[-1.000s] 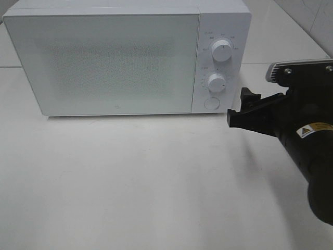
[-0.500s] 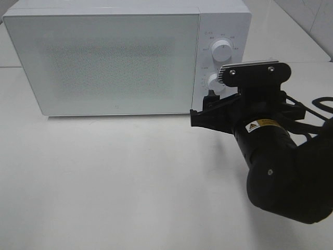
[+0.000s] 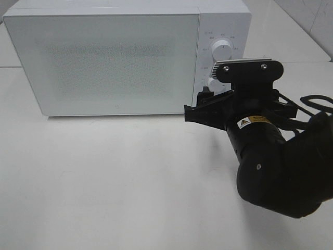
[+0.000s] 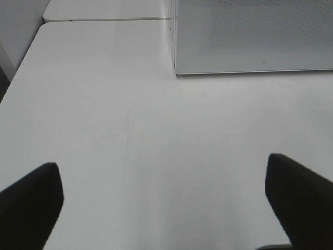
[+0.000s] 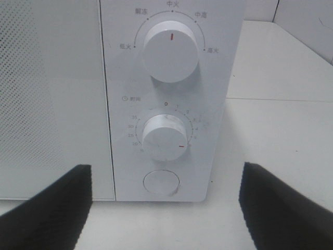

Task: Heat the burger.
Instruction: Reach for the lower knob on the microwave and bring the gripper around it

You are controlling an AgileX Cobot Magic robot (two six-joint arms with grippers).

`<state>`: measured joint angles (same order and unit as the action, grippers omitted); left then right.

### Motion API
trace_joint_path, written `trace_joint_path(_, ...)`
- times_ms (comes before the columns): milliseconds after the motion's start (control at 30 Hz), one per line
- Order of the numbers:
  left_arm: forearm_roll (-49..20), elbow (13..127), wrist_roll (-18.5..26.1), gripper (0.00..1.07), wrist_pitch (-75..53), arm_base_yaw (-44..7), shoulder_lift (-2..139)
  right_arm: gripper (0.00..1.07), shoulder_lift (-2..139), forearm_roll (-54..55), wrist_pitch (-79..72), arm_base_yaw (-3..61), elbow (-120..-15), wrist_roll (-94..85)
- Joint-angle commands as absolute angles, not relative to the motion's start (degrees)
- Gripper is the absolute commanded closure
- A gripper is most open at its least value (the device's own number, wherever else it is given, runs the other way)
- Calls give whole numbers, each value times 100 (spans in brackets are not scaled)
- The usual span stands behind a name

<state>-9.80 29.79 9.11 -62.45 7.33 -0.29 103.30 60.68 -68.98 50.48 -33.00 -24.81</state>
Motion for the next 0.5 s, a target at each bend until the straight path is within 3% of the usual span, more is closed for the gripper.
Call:
trace_joint_path(33,-991,2962,865,9,-6154,710,-160,31,10365,6148,-7993,5002,-3398,-2212)
trace_joint_path(500,-991,2962,865,8,-6154,710,-132,31,11007,5959,-8039,4704,-4108,-2166)
